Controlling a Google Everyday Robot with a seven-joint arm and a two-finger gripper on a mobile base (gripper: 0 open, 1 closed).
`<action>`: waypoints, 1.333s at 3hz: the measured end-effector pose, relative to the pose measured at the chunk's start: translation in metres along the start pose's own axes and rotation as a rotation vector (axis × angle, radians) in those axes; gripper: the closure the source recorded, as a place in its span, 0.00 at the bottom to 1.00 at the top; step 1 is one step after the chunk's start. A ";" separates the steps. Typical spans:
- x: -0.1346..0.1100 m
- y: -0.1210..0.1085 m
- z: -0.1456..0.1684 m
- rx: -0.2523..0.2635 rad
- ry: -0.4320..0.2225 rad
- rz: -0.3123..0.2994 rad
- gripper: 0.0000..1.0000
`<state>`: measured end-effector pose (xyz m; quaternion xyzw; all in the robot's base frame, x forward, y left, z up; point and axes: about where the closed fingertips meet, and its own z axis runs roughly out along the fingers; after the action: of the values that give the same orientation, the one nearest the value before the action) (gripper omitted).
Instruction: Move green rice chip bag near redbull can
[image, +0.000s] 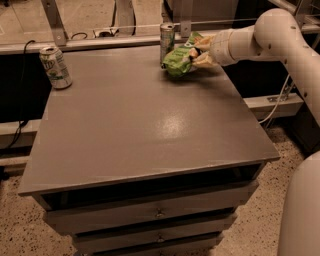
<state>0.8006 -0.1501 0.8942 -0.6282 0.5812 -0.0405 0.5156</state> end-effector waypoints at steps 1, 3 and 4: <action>0.001 0.004 0.006 0.001 -0.002 0.021 0.12; -0.009 0.010 -0.021 -0.014 -0.003 0.022 0.00; -0.030 0.007 -0.080 -0.030 0.003 0.001 0.00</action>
Offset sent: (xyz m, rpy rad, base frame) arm -0.0079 -0.0018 -0.0034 0.0371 0.0255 -0.0256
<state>0.7346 -0.1733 0.9433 -0.6357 0.5827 -0.0324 0.5053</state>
